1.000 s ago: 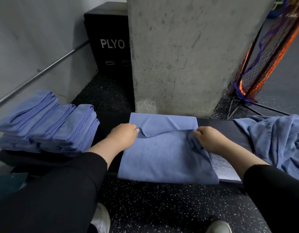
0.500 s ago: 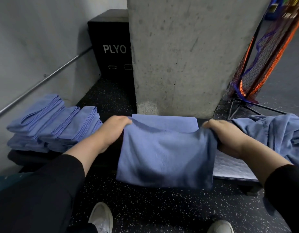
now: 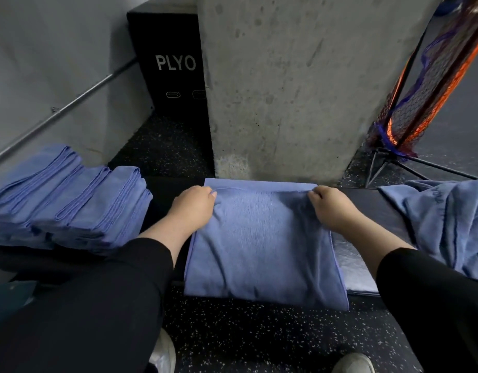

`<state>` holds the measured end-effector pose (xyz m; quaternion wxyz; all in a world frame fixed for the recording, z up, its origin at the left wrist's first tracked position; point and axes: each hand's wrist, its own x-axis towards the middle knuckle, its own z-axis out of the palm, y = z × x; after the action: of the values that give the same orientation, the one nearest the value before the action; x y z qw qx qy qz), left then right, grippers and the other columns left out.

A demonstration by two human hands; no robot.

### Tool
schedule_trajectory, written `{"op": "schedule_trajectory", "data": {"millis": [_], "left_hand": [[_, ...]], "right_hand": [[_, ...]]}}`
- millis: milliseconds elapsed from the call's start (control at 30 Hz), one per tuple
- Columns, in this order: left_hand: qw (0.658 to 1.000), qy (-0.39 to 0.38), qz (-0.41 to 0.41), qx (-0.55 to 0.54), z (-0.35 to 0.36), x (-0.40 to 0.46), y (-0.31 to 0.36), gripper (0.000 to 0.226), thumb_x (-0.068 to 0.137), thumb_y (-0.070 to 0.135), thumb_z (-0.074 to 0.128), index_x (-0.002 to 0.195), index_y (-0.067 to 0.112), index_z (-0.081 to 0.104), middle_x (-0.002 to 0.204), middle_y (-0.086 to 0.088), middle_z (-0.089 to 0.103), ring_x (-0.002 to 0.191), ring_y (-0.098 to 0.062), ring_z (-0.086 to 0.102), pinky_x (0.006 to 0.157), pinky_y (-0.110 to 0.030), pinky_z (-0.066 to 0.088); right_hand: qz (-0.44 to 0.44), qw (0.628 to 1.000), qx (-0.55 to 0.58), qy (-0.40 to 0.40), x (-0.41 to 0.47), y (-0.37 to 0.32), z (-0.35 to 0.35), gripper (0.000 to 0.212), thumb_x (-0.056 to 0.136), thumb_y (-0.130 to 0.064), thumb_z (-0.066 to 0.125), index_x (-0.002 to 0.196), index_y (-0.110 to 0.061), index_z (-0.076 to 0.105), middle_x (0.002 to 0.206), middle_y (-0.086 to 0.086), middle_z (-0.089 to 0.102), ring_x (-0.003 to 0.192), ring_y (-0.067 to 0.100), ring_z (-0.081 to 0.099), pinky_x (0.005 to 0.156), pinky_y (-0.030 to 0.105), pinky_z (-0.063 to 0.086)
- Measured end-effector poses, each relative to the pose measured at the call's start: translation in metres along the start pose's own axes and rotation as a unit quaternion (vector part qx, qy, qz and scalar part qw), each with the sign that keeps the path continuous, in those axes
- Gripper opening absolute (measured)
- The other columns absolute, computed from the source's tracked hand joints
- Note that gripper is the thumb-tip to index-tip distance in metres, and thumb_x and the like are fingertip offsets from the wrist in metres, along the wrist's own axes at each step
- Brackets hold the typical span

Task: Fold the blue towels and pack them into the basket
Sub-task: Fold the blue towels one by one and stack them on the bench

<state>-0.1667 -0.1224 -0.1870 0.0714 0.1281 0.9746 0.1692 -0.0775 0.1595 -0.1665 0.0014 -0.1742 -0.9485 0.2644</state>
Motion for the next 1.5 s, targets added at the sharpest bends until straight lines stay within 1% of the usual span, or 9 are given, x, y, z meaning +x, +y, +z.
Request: {"op": "schedule_trajectory", "data": {"millis": [133,333,467,633,733,867,1033,1300,1500], "left_hand": [[0.998,-0.037,0.007,0.059,-0.008,-0.013,0.003,0.032,0.11,0.032,0.03,0.087,0.017,0.047,0.105,-0.011,0.063,0.1,-0.031,0.057,0.079,-0.036,0.037],[0.989,-0.115,0.051,0.075,-0.022,-0.052,-0.004,0.032,0.108,0.035,0.035,0.088,0.018,0.054,0.105,-0.007,0.065,0.097,-0.025,0.059,0.082,-0.035,0.045],[0.989,-0.125,0.05,0.058,-0.031,-0.073,-0.005,0.035,0.106,0.031,0.038,0.082,0.014,0.057,0.092,-0.003,0.064,0.085,-0.02,0.058,0.069,-0.033,0.041],[0.978,-0.056,0.003,-0.202,-0.048,-0.073,-0.003,0.034,0.096,0.012,0.048,0.065,0.001,0.055,0.058,-0.001,0.056,0.061,-0.02,0.051,0.062,-0.035,0.038],[0.951,0.056,-0.029,-0.302,-0.054,-0.055,-0.003,0.035,0.098,0.019,0.049,0.065,0.012,0.055,0.058,0.005,0.054,0.064,-0.02,0.048,0.064,-0.035,0.037],[0.974,0.106,-0.023,-0.2,-0.04,-0.026,-0.004,0.034,0.106,0.028,0.043,0.082,0.01,0.058,0.076,-0.002,0.059,0.076,-0.024,0.053,0.064,-0.035,0.037],[0.992,0.043,-0.001,-0.117,-0.009,-0.008,-0.008,0.038,0.106,0.027,0.044,0.074,0.008,0.054,0.074,-0.007,0.06,0.075,-0.028,0.054,0.058,-0.036,0.031],[0.999,-0.015,0.035,0.02,-0.012,-0.03,-0.009,0.037,0.107,0.031,0.038,0.077,0.014,0.05,0.079,-0.002,0.056,0.074,-0.022,0.053,0.06,-0.034,0.032],[0.998,-0.021,0.044,0.032,-0.018,-0.064,-0.016,0.039,0.107,0.031,0.04,0.069,0.024,0.039,0.075,0.001,0.054,0.071,-0.02,0.051,0.058,-0.034,0.029]], "right_hand": [[-0.014,0.997,-0.059,-0.048,-0.012,-0.002,-0.007,0.031,0.105,-0.018,0.039,0.082,-0.003,0.053,0.102,0.025,0.063,0.092,0.036,0.056,0.068,0.035,0.03],[-0.027,0.98,-0.112,-0.163,-0.051,0.005,-0.019,0.029,0.106,-0.023,0.039,0.09,-0.007,0.057,0.098,0.015,0.063,0.084,0.026,0.051,0.07,0.033,0.035],[0.025,0.978,0.103,-0.178,-0.072,0.017,-0.028,0.032,0.104,-0.026,0.049,0.082,-0.005,0.059,0.074,0.008,0.055,0.062,0.018,0.056,0.056,0.026,0.05],[0.056,0.904,0.395,-0.156,-0.075,0.023,-0.036,0.026,0.103,-0.023,0.052,0.095,-0.006,0.069,0.083,0.012,0.054,0.08,0.023,0.047,0.075,0.036,0.039],[0.047,0.881,0.464,-0.082,-0.055,0.015,-0.039,0.04,0.098,-0.03,0.054,0.107,0.009,0.06,0.095,0.012,0.056,0.089,0.024,0.047,0.078,0.038,0.035],[0.026,0.944,0.325,0.05,-0.022,0.007,-0.026,0.035,0.101,-0.032,0.053,0.092,0.001,0.062,0.078,0.004,0.049,0.076,0.016,0.042,0.07,0.033,0.031],[0.0,0.992,0.128,0.016,-0.009,0.006,-0.002,0.026,0.104,-0.025,0.05,0.094,-0.008,0.068,0.085,0.009,0.067,0.078,0.023,0.057,0.062,0.03,0.032],[-0.033,0.998,-0.026,-0.036,-0.024,0.008,0.002,0.037,0.105,-0.019,0.04,0.068,-0.015,0.04,0.074,0.008,0.051,0.076,0.03,0.049,0.065,0.035,0.031],[-0.064,0.996,-0.03,-0.045,-0.059,0.019,-0.001,0.029,0.105,-0.029,0.042,0.085,-0.012,0.055,0.083,0.01,0.066,0.081,0.033,0.058,0.073,0.041,0.046]]}}
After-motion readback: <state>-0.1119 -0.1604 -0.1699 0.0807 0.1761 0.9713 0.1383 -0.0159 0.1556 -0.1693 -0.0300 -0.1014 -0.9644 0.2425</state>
